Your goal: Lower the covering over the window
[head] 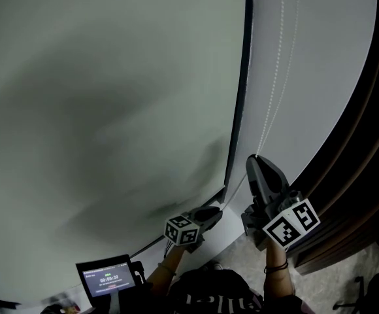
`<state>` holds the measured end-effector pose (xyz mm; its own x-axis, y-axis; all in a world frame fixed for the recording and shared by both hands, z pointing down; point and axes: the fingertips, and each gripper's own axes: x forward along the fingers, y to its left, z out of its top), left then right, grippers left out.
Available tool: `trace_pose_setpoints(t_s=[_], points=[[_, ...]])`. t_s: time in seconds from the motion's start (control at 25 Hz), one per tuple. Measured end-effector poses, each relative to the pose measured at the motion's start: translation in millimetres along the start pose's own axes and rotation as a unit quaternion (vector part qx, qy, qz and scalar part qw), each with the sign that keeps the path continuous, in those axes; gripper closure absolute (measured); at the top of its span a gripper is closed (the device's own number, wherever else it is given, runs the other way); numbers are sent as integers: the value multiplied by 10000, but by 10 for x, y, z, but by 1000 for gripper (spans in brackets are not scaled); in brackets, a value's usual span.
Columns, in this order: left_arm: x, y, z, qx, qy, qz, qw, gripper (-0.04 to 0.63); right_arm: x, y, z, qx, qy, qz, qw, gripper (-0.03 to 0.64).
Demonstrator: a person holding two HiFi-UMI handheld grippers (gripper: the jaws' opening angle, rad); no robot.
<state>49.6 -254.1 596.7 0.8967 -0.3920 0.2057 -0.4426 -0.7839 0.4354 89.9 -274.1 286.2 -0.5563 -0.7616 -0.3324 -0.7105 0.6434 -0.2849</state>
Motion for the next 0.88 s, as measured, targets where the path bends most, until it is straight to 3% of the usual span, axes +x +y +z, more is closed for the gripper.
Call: trace_pose_setpoints(t_s=[0.24,0.44,0.52,0.64,0.76,0.88], points=[[-132,-108,825,597,-761,-142,9952,541,-23,6,-29,-37,-7,5,10000,597],[-258,-422,1571,1048,-1609,-364,9807,541,-32,-22,-113,-189,171,-140,9996,598],[-333,-524,1795,1155,-1924,-441,9735,541,-72,-102,-419,-298,610,-334,9971,598],[-360,-759,2129,1286,-2219,-562,9649,541,-277,-307,-957,70,1196,-581,9911,600],[-322,-1015,2404,1492,-2192,-688,9617,533,-529,-471,-1605,366,1988,-808,9760,598],[-294,-1113,2399,1804,-2112,-984,9556,512,-795,-476,-2297,536,2673,-1000,9569,598]])
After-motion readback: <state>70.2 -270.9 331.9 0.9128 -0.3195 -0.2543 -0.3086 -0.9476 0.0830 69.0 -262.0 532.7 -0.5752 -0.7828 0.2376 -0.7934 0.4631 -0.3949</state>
